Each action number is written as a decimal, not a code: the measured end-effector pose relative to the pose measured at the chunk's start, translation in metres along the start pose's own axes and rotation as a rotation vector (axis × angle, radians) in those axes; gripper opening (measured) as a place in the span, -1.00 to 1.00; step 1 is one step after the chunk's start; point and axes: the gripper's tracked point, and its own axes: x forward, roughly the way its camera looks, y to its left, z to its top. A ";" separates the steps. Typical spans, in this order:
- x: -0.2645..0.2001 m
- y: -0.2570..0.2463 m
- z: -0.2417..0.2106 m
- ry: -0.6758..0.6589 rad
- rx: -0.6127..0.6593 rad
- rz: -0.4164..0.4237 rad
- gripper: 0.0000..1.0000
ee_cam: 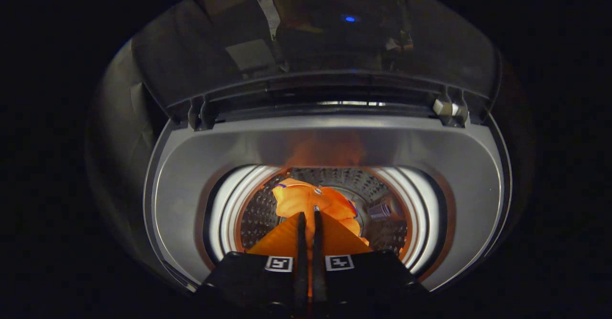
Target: Put the clothes into the washing machine and then close the washing machine lid.
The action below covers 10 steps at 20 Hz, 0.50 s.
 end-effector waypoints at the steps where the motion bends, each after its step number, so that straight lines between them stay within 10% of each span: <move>1: -0.003 -0.003 -0.003 0.012 0.011 -0.008 -0.47; 6: -0.009 -0.005 -0.002 -0.011 -0.001 -0.025 1.00; 10: -0.021 -0.001 0.002 -0.054 -0.005 -0.018 0.99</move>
